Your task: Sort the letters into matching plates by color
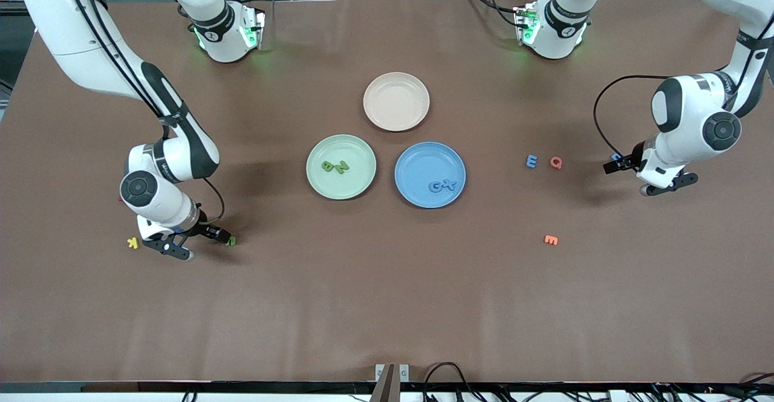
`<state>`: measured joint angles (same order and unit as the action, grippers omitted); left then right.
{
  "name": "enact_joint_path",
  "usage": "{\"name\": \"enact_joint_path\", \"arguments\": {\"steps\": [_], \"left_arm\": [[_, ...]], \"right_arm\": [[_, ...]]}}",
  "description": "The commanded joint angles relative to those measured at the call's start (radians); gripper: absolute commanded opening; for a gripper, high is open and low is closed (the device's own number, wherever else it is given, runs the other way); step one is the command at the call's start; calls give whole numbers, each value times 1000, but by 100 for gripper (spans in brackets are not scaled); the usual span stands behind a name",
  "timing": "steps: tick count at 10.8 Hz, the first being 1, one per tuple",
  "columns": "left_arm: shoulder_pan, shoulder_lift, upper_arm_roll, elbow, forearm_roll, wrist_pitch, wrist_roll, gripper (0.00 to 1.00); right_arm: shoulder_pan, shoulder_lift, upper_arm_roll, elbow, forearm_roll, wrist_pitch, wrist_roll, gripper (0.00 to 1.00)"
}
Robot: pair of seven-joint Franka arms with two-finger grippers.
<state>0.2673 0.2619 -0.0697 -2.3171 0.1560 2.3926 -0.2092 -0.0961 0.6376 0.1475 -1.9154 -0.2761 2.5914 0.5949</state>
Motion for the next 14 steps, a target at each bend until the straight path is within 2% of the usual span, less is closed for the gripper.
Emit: {"name": "enact_joint_path", "arguments": {"steps": [1, 3, 6, 10, 12, 14], "left_arm": [[-5, -35, 62, -45, -36, 13, 34, 100], [-5, -30, 90, -54, -108, 2, 28, 100], [-5, -24, 99, -59, -133, 0, 24, 100], [-3, -3, 114, -59, -237, -13, 27, 100], [-3, 5, 114, -59, -239, -13, 30, 81], [-2, 8, 120, -58, -239, -13, 34, 78]], "right_arm": [[-24, -4, 11, 4, -34, -5, -3, 76], [-30, -9, 11, -5, -34, -4, -4, 75], [-31, -10, 11, -8, -34, -4, -4, 75], [-30, -39, 12, -48, -34, -1, -9, 76], [-30, -44, 12, -50, -34, -1, -9, 77], [-30, -44, 12, -51, -32, -1, -9, 77]]}}
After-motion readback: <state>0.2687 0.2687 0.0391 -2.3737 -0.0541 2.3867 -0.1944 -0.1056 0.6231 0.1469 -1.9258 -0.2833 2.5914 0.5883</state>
